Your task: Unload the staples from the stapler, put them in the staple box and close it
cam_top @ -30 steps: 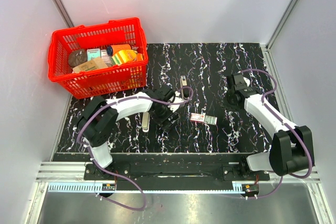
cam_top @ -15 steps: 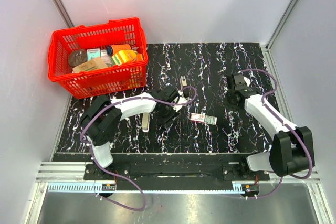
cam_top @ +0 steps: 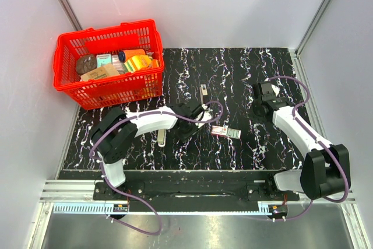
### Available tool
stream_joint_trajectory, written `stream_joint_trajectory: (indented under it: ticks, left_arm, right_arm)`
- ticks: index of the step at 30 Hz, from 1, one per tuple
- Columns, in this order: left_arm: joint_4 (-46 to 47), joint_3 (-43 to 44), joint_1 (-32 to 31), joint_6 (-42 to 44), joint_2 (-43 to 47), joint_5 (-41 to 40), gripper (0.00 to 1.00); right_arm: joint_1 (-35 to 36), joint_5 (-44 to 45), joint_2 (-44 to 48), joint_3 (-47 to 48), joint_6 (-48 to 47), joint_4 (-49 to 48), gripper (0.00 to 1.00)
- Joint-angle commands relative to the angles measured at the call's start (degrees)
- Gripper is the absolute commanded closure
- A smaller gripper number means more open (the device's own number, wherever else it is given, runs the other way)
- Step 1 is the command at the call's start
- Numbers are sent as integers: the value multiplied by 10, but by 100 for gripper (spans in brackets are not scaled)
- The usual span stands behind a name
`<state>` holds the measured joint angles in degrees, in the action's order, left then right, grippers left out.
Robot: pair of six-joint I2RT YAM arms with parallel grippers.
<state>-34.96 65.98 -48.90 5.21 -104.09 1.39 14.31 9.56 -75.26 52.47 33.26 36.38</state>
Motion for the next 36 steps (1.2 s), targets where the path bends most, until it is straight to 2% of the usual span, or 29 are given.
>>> stream_joint_trajectory:
  ticks: [1,10,11,14,17,20,23,28,33,36]
  left_arm:
    - [22,-1,-21,13,-22,-11,69]
    - [36,-9,-33,56,-6,27,73]
    - [37,-8,-33,64,-5,31,72]
    - [36,-5,-33,74,3,34,57]
    - [31,-1,-33,67,10,23,53]
    - [30,-4,-33,59,18,3,40]
    - [29,-8,-33,48,25,-27,35]
    - [30,-15,-30,40,27,-44,34]
    - [19,-19,-20,41,20,-17,44]
    - [17,-23,-22,38,21,0,53]
  right_arm:
    - [5,11,20,0,-4,6,81]
    - [6,8,23,-5,0,6,82]
    - [6,7,23,-6,0,6,82]
    - [6,6,23,-6,0,8,82]
    - [6,7,22,-6,-1,7,82]
    - [6,6,21,-4,-4,7,82]
    - [6,5,16,-5,-5,6,82]
    - [7,3,10,-5,-7,3,82]
    - [6,5,12,-3,-6,3,82]
    - [6,5,12,-3,-6,3,82]
